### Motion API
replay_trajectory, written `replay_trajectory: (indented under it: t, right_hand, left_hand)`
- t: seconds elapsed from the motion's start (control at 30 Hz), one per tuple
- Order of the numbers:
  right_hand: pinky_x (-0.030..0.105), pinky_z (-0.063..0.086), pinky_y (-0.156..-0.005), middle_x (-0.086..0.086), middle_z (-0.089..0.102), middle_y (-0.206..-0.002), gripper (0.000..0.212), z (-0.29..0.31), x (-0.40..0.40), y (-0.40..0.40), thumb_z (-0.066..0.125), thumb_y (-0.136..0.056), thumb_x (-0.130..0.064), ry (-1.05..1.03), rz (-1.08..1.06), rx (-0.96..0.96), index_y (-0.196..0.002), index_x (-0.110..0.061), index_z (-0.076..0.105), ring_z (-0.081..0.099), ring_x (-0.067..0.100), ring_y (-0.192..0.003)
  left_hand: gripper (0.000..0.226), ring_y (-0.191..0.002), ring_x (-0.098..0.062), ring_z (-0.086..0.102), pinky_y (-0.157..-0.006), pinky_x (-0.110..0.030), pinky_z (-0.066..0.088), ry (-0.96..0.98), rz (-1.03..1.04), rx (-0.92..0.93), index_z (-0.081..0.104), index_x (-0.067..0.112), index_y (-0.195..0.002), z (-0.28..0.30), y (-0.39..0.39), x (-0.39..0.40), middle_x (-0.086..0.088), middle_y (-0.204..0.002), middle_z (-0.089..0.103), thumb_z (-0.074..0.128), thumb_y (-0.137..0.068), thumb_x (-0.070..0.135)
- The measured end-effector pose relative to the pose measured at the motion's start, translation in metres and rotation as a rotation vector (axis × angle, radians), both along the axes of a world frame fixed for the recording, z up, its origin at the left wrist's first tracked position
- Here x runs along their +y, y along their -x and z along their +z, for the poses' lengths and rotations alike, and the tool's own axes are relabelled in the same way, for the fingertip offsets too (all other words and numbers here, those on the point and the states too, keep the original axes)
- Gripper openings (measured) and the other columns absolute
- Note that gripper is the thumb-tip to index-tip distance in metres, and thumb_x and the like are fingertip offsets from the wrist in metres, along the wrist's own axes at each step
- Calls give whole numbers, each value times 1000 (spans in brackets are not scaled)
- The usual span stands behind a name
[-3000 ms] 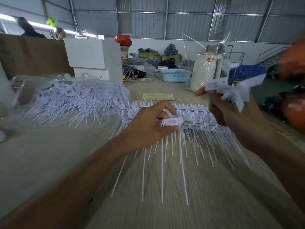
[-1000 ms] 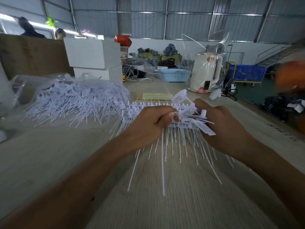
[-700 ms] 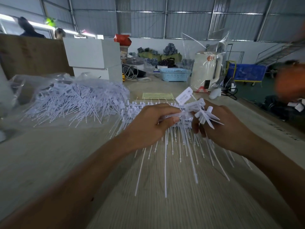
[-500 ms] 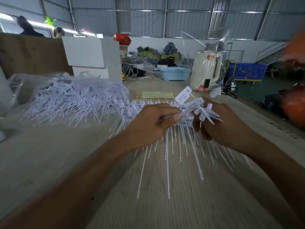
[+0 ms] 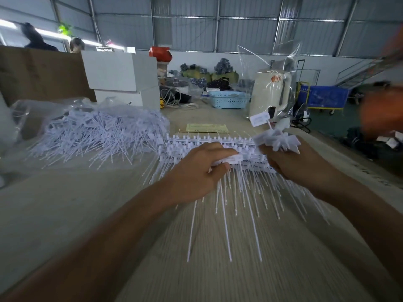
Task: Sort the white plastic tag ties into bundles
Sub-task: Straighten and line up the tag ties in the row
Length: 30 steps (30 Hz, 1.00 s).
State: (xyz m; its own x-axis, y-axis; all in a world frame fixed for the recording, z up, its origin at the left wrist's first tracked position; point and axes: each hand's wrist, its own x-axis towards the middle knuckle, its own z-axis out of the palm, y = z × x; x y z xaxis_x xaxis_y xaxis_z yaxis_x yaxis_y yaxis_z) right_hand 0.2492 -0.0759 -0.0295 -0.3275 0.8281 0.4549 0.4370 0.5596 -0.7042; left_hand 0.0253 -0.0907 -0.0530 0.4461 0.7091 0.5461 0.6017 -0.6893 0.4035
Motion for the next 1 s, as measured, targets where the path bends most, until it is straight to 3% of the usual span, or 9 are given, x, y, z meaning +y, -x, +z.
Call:
replay_trajectory:
  t: [0.17,0.3,0.37,0.47,0.53,0.67,0.8,0.9,1.0]
  right_hand:
    - [3,34,-47,-23,56,-53,17,2,-14,18,62,-98,-25,37,78,37,-83,-28,70,52,-7,-48]
    - [16,31,-48,-15,44,-41,36,-6,-13,18,71,-90,-32,166,-14,43,-54,-35,70,40,-1,-38]
    - [26,27,-53,2,41,-53,24,-5,-13,16,75,-82,-43,223,-65,39,-80,-19,78,33,11,-45]
    - [35,25,-57,13,40,-68,76,-2,-16,17,76,-70,-52,256,-53,27,-111,11,62,30,23,-56]
    - [31,25,-52,11,37,-61,73,2,-18,16,73,-63,-59,267,0,51,-105,1,67,30,16,-50]
    - [26,20,-46,4,35,-55,17,4,-22,16,70,-78,-48,271,131,106,-73,-31,69,26,11,-44]
    - [22,22,-42,-6,37,-50,29,10,-22,13,68,-86,-41,240,126,129,-57,-39,62,27,7,-42]
    - [22,23,-42,-5,37,-51,30,13,-19,6,68,-88,-32,265,136,244,-60,-30,59,27,8,-42]
    - [24,18,-44,0,30,-53,30,11,-18,6,67,-91,-24,298,121,308,-67,-19,50,22,12,-44]
  left_hand:
    - [35,-98,-17,64,-84,-35,50,31,0,-38,59,23,-134,-2,-4,-2,1,-110,69,57,-100,15]
    - [28,-74,-13,67,-64,-38,51,44,-37,-144,47,29,-115,-2,-9,-4,10,-95,71,64,-95,18]
    - [25,-71,-11,66,-61,-34,51,10,-47,-167,48,22,-111,-3,-10,-4,11,-91,71,66,-94,17]
    - [23,-67,-9,64,-56,-28,50,-27,-64,-212,49,18,-108,-2,-11,-5,12,-86,71,68,-94,17]
    - [24,-69,-13,66,-60,-37,51,-59,-61,-242,50,17,-106,-1,-12,-6,11,-85,71,70,-92,17]
    - [25,-72,-16,69,-61,-41,51,-76,-54,-284,51,20,-103,0,-14,-6,12,-90,72,73,-90,19]
    - [17,-82,-13,68,-70,-37,50,-135,-28,-250,60,16,-109,2,-11,-3,8,-94,71,67,-93,18]
    - [23,-100,-12,65,-91,-44,49,-169,10,-207,64,16,-117,3,-7,0,8,-107,70,63,-94,12]
    - [27,-105,-14,63,-95,-48,47,-219,57,-166,64,19,-120,2,-6,0,8,-112,69,66,-93,17]
